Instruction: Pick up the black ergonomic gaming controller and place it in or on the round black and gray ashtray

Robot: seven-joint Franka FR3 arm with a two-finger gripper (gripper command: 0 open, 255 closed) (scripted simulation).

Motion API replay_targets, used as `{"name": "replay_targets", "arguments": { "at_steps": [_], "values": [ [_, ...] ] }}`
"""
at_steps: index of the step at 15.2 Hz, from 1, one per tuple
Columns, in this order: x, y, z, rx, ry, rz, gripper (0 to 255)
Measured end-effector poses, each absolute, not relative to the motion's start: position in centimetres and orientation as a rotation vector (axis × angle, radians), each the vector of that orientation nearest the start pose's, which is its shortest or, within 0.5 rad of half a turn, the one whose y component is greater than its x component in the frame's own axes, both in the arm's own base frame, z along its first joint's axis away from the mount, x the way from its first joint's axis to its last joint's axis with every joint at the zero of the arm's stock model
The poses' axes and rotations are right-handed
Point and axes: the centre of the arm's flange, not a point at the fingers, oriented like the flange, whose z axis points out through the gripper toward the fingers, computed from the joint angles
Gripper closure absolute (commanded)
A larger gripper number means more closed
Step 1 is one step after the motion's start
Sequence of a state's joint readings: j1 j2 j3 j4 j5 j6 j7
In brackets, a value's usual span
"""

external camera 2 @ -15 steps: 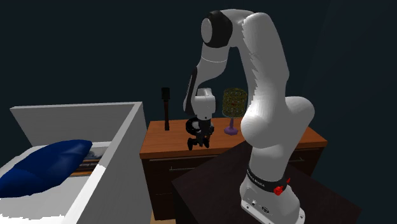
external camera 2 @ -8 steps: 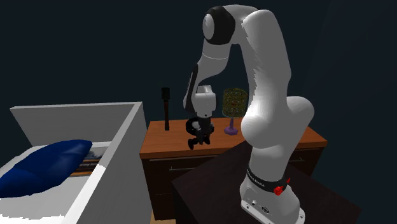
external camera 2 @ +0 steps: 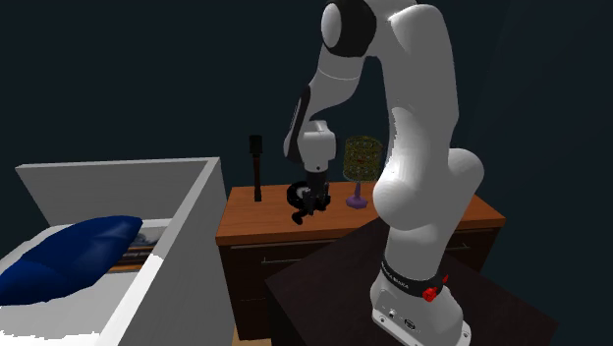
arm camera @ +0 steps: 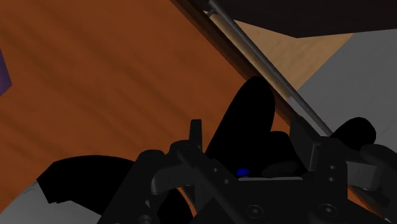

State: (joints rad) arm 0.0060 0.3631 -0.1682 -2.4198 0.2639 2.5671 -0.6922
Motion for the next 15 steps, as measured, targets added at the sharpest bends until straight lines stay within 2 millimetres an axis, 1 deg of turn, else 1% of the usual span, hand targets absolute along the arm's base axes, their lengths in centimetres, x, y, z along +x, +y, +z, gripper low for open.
{"name": "replay_targets", "arguments": {
  "at_steps": [9,11,13,15],
  "values": [
    [45.8,-8.6,19.7,-2.961,-0.444,0.240,255],
    [45.8,-8.5,20.4,-2.961,-0.444,0.240,255],
    [46.8,-9.4,20.8,-2.961,-0.444,0.240,255],
    [48.8,-10.8,20.7,-2.961,-0.443,0.240,255]
  ]
}}
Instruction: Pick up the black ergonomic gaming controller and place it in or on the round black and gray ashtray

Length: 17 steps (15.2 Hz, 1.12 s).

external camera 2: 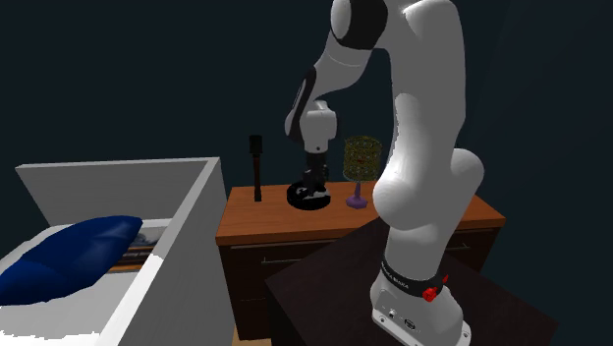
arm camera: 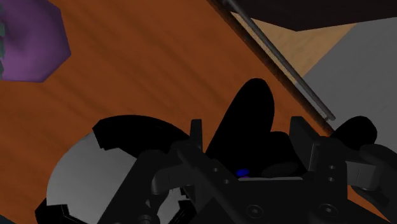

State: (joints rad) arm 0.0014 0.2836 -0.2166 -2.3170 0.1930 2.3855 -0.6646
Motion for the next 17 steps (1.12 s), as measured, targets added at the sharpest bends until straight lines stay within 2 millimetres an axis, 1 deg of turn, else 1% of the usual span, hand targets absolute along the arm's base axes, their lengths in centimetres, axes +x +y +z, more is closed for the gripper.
{"name": "replay_targets", "arguments": {
  "at_steps": [3,4,11,13,17],
  "values": [
    [51.7,-13.5,20.9,-2.962,-0.443,0.239,255],
    [53.0,-14.4,20.7,-2.962,-0.443,0.240,255],
    [60.3,-20.1,20.1,-2.962,-0.443,0.240,255],
    [61.1,-20.8,19.4,-2.961,-0.443,0.240,255],
    [61.2,-21.1,17.4,-2.961,-0.444,0.241,255]
  ]
}}
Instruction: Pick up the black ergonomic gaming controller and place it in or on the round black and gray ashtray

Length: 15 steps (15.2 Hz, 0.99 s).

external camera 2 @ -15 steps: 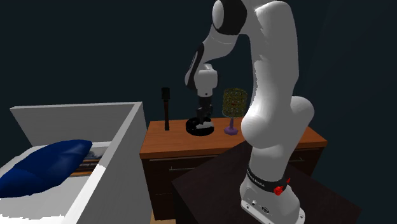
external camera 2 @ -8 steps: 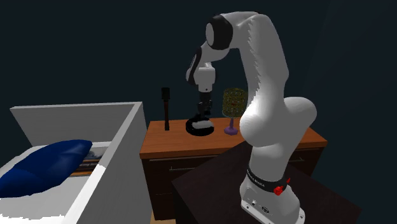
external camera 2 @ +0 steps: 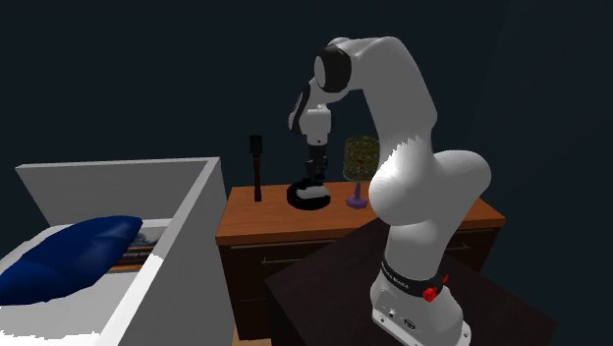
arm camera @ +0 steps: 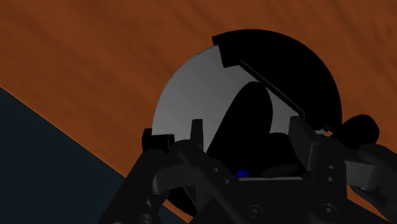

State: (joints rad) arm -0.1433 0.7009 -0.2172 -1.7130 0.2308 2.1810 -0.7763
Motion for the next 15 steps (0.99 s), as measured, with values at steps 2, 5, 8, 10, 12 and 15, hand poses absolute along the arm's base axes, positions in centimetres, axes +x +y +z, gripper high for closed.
{"name": "replay_targets", "arguments": {
  "at_steps": [2,5,8,10,12,15],
  "values": [
    [61.3,-21.0,16.4,-2.961,-0.444,0.241,255],
    [61.2,-21.0,14.9,-2.962,-0.443,0.240,255],
    [61.4,-21.1,14.2,-2.962,-0.443,0.240,255],
    [61.4,-21.1,14.1,-2.961,-0.444,0.241,255],
    [61.4,-21.0,14.1,-2.961,-0.444,0.240,255],
    [61.4,-21.0,14.1,-2.961,-0.444,0.240,0]
  ]
}}
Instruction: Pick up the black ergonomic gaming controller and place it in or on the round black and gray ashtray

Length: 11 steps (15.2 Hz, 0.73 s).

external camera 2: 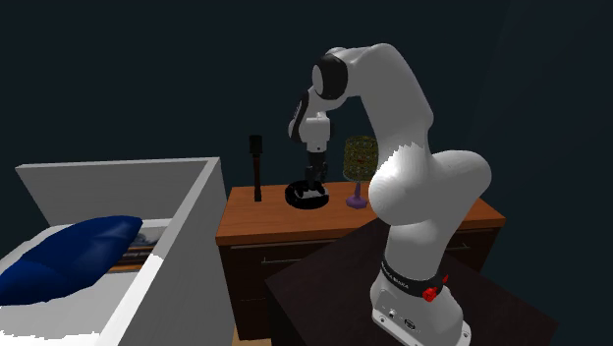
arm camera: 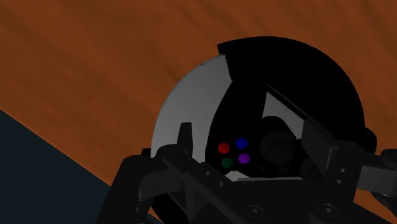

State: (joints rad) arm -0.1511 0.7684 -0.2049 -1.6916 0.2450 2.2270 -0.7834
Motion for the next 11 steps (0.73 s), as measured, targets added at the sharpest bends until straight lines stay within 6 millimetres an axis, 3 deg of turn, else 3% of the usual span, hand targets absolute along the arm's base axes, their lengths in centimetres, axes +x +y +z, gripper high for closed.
{"name": "replay_targets", "arguments": {
  "at_steps": [4,8,11],
  "values": [
    [61.4,-21.0,14.0,-2.961,-0.444,0.240,0],
    [62.0,-21.4,17.9,-2.962,-0.444,0.238,0],
    [62.3,-21.6,18.8,-2.962,-0.444,0.239,0]
  ]
}}
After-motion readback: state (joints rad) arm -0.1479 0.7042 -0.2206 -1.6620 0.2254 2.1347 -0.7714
